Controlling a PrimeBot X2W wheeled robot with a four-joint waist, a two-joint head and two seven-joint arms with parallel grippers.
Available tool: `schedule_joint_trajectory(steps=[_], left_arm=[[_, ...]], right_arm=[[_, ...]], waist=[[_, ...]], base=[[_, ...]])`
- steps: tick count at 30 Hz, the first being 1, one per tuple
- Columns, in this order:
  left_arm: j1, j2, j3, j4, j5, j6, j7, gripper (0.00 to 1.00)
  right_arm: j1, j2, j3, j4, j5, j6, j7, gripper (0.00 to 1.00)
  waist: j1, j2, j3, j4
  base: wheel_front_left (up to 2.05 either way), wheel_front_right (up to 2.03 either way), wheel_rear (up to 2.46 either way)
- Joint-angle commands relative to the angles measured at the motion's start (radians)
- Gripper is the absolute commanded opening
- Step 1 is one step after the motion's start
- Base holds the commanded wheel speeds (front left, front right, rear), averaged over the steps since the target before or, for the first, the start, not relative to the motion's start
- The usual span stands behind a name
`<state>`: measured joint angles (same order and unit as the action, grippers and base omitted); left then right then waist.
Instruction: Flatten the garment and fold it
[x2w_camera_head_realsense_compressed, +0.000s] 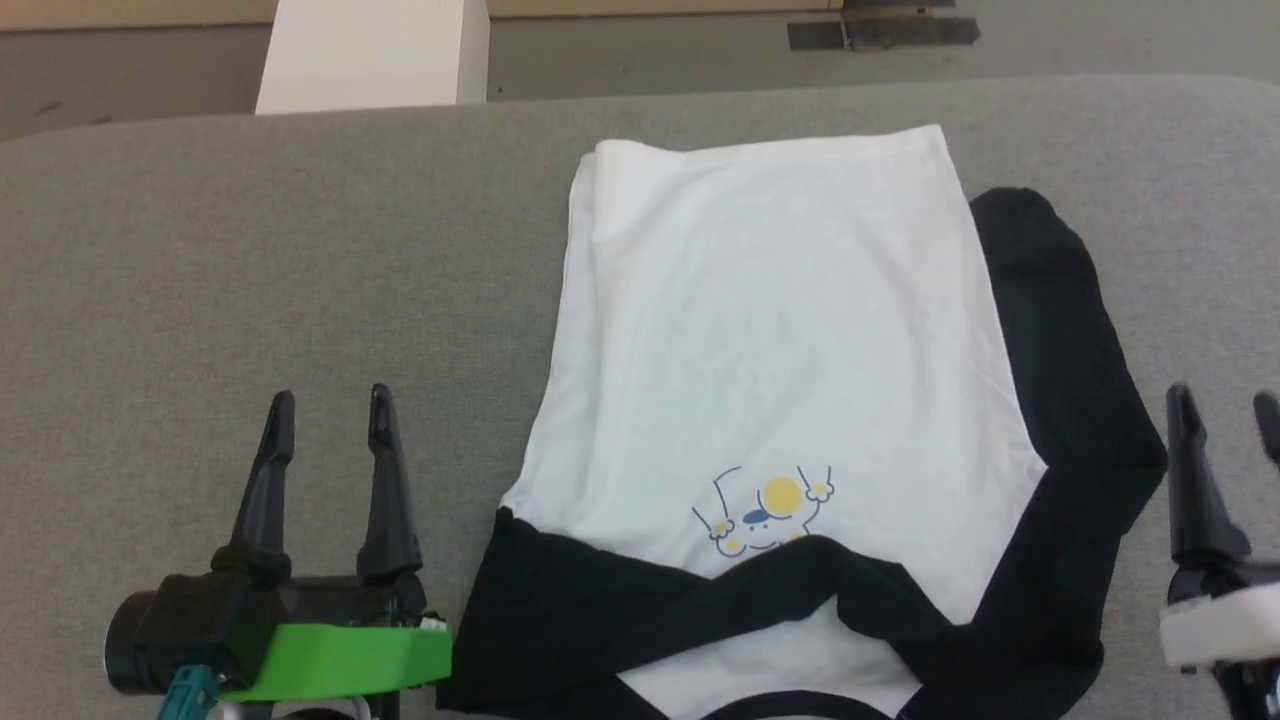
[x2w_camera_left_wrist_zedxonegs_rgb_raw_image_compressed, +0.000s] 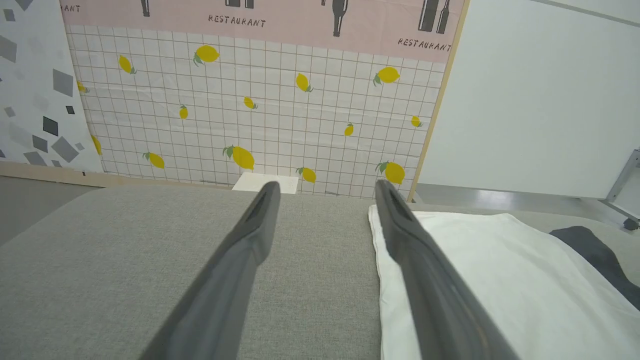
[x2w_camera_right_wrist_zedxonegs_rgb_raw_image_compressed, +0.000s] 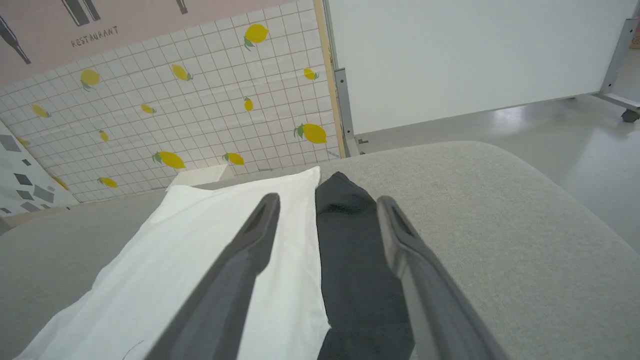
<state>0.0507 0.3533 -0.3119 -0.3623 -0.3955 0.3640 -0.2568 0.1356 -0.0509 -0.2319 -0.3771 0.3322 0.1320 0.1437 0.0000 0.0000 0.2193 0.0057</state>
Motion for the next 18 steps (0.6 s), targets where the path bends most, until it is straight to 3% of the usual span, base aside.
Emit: schedule_joint_trajectory(steps=[1,4,8,15,18], left_arm=[[-0.015,-0.047,0.034,0.007,0.040,-0.050,-0.005,1.00],[-0.029,-0.073,0.054,0.002,0.059,-0.074,-0.005,1.00],[-0.045,-0.099,0.076,-0.004,0.082,-0.103,-0.005,1.00],[-0.084,-0.130,0.094,-0.014,0.117,-0.143,-0.005,1.00],[-0.099,-0.137,0.099,-0.014,0.130,-0.152,-0.005,1.00]], right_arm=[[-0.110,0.001,-0.006,-0.042,-0.046,-0.001,0.040,1.00],[-0.211,-0.030,-0.021,-0.056,-0.029,-0.001,0.102,1.00],[-0.379,-0.123,-0.048,-0.019,0.026,-0.001,0.217,1.00],[-0.645,-0.245,-0.050,0.175,0.102,-0.001,0.457,1.00],[-0.719,-0.264,-0.045,0.251,0.105,-0.001,0.530,1.00]], waist=[[0.0000,0.0000,0.063,0.010],[0.0000,0.0000,0.097,0.010],[0.0000,0.0000,0.144,0.007],[0.0000,0.0000,0.235,0.014],[0.0000,0.0000,0.269,0.021]], base=[[0.00,0.00,0.00],[0.00,0.00,0.00],[0.00,0.00,0.00],[0.00,0.00,0.00],[0.00,0.00,0.00]])
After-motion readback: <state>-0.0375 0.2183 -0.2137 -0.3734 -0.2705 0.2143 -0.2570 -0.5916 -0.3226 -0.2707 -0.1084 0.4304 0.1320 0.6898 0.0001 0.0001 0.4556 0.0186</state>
